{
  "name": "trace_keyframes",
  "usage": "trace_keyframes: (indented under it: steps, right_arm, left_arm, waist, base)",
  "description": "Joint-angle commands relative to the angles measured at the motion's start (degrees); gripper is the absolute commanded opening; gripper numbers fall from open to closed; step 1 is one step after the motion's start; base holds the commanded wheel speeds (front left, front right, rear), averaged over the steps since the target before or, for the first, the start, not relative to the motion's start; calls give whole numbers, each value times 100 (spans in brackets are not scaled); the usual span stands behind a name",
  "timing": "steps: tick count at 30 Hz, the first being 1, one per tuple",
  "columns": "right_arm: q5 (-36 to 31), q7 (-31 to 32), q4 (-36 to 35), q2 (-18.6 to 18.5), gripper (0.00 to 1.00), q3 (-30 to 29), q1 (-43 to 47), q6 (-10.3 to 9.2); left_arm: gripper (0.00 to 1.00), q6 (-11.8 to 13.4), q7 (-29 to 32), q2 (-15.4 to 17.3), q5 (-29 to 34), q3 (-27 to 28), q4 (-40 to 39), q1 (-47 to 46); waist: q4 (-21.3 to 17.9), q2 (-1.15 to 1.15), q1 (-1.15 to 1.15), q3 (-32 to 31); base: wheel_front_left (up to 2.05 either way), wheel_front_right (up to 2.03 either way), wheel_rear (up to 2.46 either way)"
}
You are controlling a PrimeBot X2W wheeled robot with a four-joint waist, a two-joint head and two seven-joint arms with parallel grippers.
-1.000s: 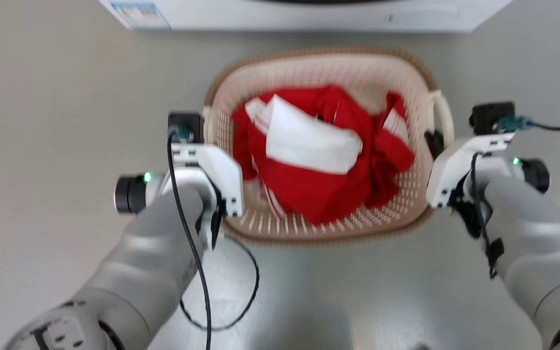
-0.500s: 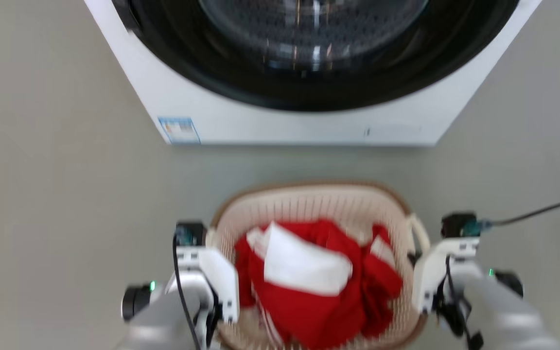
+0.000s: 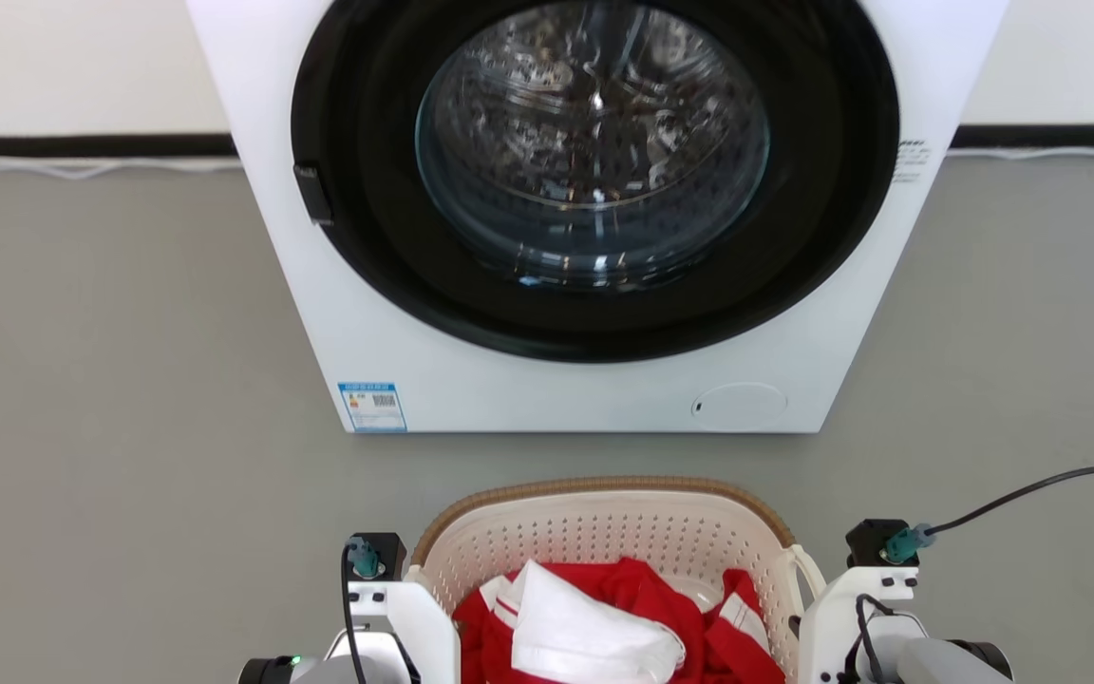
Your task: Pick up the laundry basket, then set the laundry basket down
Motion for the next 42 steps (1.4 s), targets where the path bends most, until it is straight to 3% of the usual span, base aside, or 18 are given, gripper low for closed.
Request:
trace_keyframes:
  steps: [1,11,42]
  right_arm:
    - [-104,29,-89,79,0,6,-34,-1]
    - [-596,299,-89,132,0,-483,70,-1]
    - [-427,366,-89,135,0,-382,-32,-1]
  left_arm:
    - [0,-51,-18,57,37,74,-4,-120]
    - [0,-116,177,57,20,73,32,-59]
    - [0,-125,279,57,34,71,-9,-87]
  waist:
    - [-48,0,0,-93]
    - [-155,0,0,-263]
    - [-247,0,0,-205]
  base:
    - [0,0,0]
    - [0,0,0]
    - [0,0,0]
